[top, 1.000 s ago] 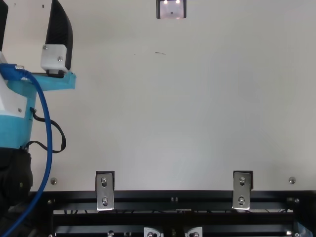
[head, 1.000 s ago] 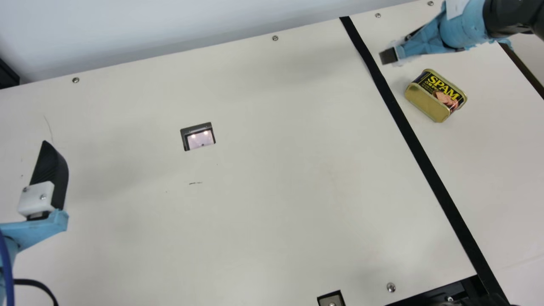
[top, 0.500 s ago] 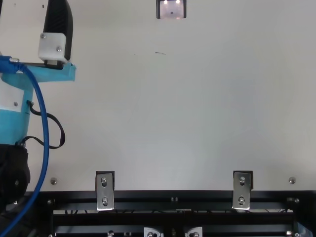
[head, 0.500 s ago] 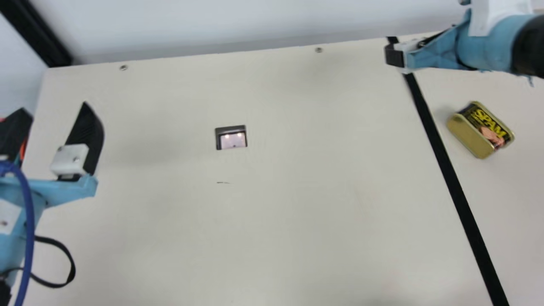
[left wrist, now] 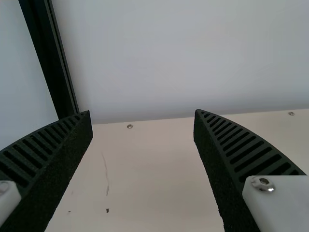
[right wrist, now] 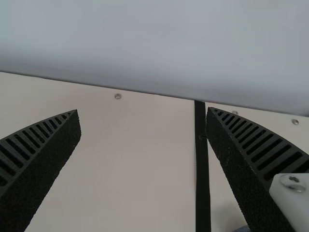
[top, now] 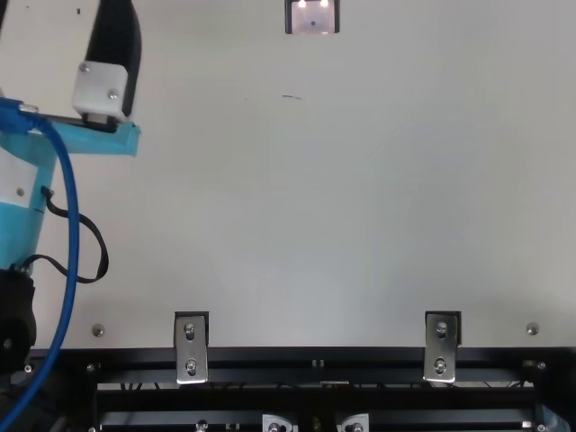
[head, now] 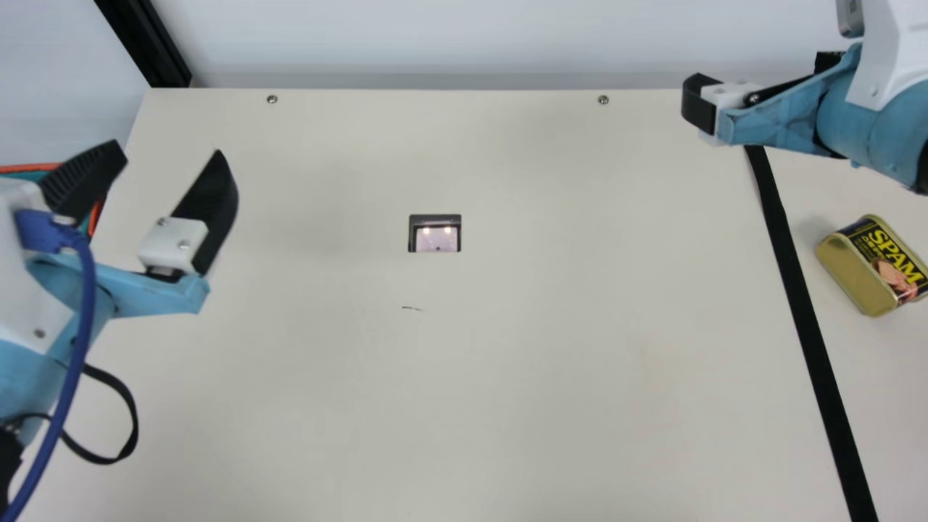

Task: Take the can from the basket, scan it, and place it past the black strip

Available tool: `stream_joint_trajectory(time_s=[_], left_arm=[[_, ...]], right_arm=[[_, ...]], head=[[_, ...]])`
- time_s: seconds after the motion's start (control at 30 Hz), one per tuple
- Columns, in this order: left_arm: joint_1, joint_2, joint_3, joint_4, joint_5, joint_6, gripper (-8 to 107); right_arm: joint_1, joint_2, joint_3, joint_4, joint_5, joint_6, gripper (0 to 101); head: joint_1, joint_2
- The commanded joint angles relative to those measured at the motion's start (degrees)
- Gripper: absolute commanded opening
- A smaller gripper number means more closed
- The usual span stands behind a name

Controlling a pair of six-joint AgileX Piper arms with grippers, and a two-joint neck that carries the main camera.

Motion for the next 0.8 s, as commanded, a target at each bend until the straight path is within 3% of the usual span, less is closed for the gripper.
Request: stream_joint_trajectory(time_s=[0.0, 0.43, 0.77], left_arm=[[0.0, 0.0, 0.0, 0.0, 0.0, 0.0, 90], [0.6, 0.7, -0.1, 1.6, -0.3, -0.2, 90], [1.2, -6.3, 3.1, 2.9, 2.6, 1.9, 90]], right_arm=[[0.0, 0.0, 0.0, 0.0, 0.0, 0.0, 101], [0.3, -0.7, 0.3, -1.1, 0.2, 1.3, 101], [0.6, -8.2, 6.6, -3.5, 0.9, 3.9, 101]], head=[[-2.0, 0.5], [-2.0, 0.5], [-2.0, 0.5]])
